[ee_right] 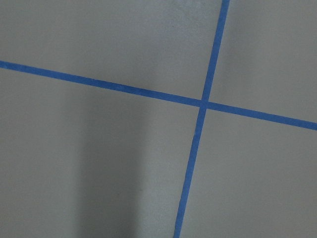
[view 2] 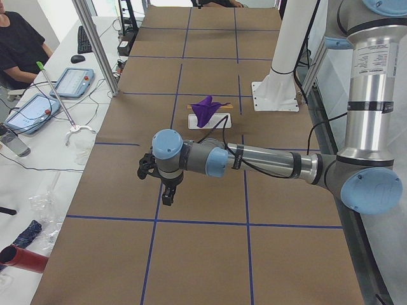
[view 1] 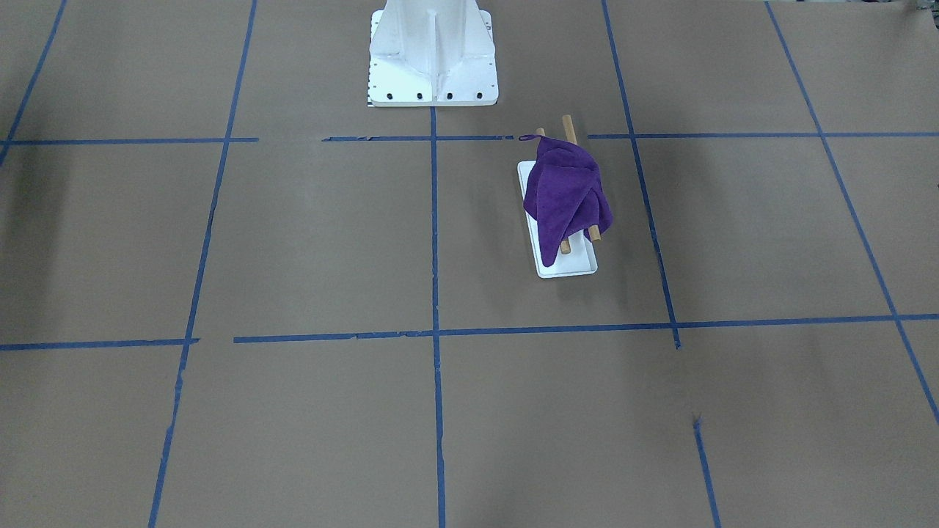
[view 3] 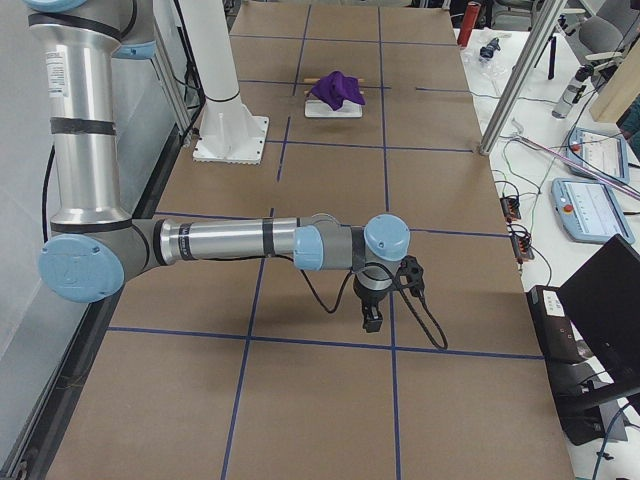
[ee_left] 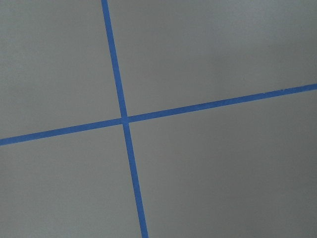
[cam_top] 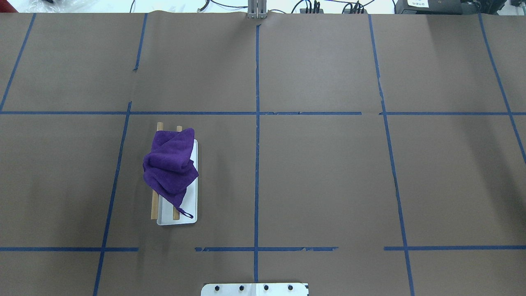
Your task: Hang towel on rack
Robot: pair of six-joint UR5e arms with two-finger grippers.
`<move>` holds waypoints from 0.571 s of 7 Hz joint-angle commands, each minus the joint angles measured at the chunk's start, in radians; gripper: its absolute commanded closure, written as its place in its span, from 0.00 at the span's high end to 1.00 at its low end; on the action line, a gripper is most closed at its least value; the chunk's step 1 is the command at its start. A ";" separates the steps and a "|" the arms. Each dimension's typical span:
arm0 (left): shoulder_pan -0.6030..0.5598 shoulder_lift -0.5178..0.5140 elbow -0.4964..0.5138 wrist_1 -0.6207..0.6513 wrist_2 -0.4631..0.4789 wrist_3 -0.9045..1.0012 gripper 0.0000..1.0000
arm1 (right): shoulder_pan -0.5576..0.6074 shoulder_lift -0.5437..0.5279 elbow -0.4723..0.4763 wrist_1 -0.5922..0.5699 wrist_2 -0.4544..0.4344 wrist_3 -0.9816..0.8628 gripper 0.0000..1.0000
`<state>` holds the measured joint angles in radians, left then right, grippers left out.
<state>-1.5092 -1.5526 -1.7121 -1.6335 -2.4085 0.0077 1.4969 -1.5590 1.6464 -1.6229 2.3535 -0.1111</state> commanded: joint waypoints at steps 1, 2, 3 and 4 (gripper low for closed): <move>0.003 -0.001 0.009 -0.002 0.000 0.000 1.00 | -0.024 0.008 -0.005 0.004 -0.003 0.005 1.00; 0.003 0.000 0.002 -0.002 -0.001 0.000 1.00 | -0.032 0.034 -0.002 0.001 0.006 0.008 1.00; 0.003 -0.001 0.008 -0.002 -0.001 0.000 1.00 | -0.046 0.045 -0.002 0.001 0.006 0.010 1.00; 0.003 -0.009 -0.001 -0.003 -0.001 -0.006 1.00 | -0.046 0.050 -0.002 -0.003 0.006 0.013 1.00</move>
<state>-1.5065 -1.5554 -1.7081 -1.6355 -2.4096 0.0064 1.4576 -1.5200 1.6440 -1.6222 2.3582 -0.1017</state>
